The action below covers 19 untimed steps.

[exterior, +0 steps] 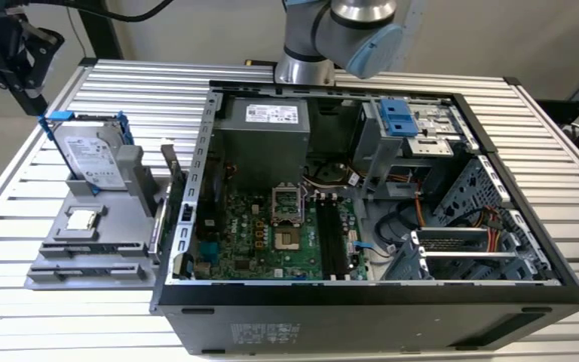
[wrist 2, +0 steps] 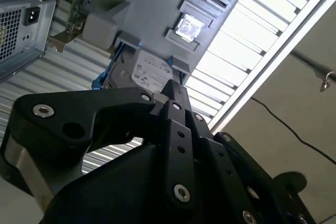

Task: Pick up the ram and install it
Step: 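Reach for the ram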

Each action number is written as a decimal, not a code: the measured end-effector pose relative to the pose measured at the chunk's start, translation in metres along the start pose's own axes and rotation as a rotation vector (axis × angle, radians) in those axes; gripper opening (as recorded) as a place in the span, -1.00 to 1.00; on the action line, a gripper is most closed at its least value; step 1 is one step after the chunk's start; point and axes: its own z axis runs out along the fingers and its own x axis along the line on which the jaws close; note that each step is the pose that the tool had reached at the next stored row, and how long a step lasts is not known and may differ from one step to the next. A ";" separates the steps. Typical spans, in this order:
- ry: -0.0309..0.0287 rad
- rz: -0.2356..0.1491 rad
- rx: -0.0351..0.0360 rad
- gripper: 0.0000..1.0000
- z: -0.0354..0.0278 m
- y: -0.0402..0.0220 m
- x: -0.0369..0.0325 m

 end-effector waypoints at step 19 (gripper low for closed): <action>0.0039 -0.015 0.0001 -1.00 -0.0004 -0.0267 -0.0016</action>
